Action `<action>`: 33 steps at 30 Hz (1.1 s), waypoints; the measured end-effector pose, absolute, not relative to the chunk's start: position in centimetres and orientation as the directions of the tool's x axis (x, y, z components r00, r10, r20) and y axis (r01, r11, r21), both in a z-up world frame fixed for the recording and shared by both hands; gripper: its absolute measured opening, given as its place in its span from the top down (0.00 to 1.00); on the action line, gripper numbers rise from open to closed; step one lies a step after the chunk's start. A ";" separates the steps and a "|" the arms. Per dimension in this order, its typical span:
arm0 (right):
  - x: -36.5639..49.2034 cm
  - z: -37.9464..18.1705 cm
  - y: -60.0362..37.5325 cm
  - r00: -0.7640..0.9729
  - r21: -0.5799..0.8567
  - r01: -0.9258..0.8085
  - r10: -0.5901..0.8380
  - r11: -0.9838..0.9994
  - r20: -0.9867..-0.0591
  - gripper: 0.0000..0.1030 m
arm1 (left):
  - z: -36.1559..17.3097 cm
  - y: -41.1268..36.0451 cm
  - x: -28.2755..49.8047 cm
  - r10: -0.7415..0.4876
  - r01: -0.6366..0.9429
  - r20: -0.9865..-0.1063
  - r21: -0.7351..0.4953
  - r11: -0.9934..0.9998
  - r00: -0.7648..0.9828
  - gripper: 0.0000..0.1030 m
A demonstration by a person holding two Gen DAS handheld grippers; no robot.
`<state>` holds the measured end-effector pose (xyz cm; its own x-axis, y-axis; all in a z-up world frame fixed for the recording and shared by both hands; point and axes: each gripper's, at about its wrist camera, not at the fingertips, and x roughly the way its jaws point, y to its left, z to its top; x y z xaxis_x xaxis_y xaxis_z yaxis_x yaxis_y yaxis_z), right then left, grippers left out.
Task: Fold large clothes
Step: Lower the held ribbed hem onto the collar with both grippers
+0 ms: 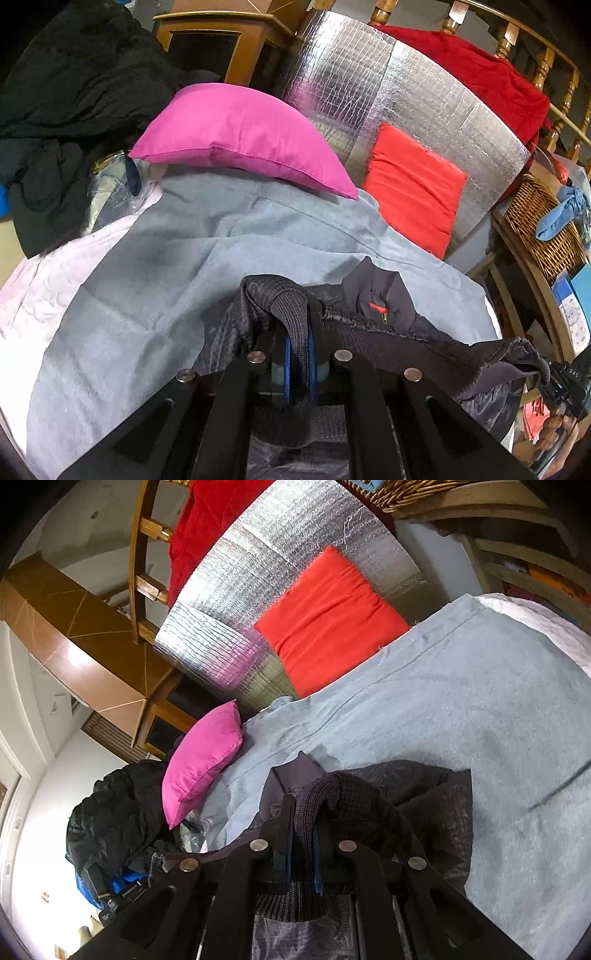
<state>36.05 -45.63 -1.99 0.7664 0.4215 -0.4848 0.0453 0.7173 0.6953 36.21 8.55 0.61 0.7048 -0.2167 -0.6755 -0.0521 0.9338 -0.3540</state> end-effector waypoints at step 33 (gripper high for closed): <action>46.9 -8.0 -45.9 0.692 0.617 0.163 0.356 0.770 -0.628 0.93 | -6.2 8.0 45.6 -0.230 -0.099 -0.742 -0.370 0.924 0.629 0.92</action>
